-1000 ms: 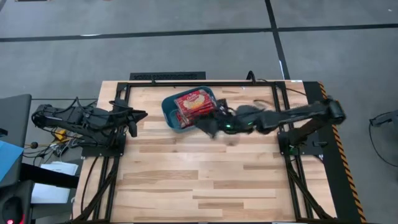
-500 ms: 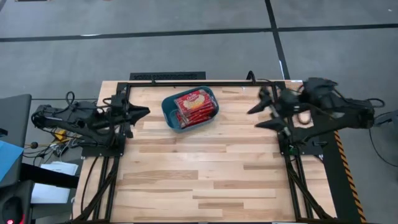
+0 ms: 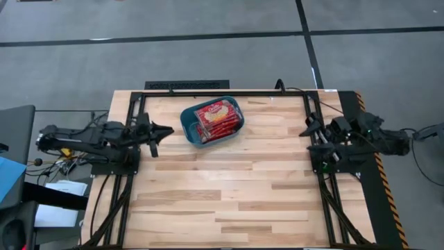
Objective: Sort popcorn bags into baskets
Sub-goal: Return to Home Position
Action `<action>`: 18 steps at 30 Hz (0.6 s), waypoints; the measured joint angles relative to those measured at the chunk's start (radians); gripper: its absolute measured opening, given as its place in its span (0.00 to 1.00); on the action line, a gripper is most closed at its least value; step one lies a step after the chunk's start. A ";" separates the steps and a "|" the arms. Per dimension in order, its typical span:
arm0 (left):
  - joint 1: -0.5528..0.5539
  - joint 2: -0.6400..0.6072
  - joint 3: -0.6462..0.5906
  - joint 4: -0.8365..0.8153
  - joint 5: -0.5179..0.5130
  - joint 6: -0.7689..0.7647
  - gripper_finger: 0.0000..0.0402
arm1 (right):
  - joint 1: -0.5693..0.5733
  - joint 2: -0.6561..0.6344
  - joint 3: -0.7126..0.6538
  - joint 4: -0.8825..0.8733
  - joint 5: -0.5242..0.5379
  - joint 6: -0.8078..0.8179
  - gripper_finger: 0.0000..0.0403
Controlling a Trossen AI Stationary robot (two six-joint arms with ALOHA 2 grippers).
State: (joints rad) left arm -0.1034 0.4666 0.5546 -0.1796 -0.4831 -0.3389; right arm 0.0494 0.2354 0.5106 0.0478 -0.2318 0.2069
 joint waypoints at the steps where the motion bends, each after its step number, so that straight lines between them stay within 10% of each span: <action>1: 0.001 -0.015 -0.045 0.029 0.000 -0.017 0.14 | -0.001 -0.038 -0.034 0.008 0.005 0.004 0.63; 7: 0.001 -0.125 -0.260 0.180 0.007 -0.098 0.14 | 0.000 -0.235 -0.196 0.025 0.003 0.014 0.63; 18: 0.001 -0.268 -0.417 0.188 0.030 -0.152 0.14 | 0.002 -0.231 -0.429 0.180 0.022 0.062 0.63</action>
State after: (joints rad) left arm -0.1028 0.1990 0.1375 0.0088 -0.4529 -0.4908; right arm 0.0518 0.0040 0.0813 0.2274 -0.2097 0.2684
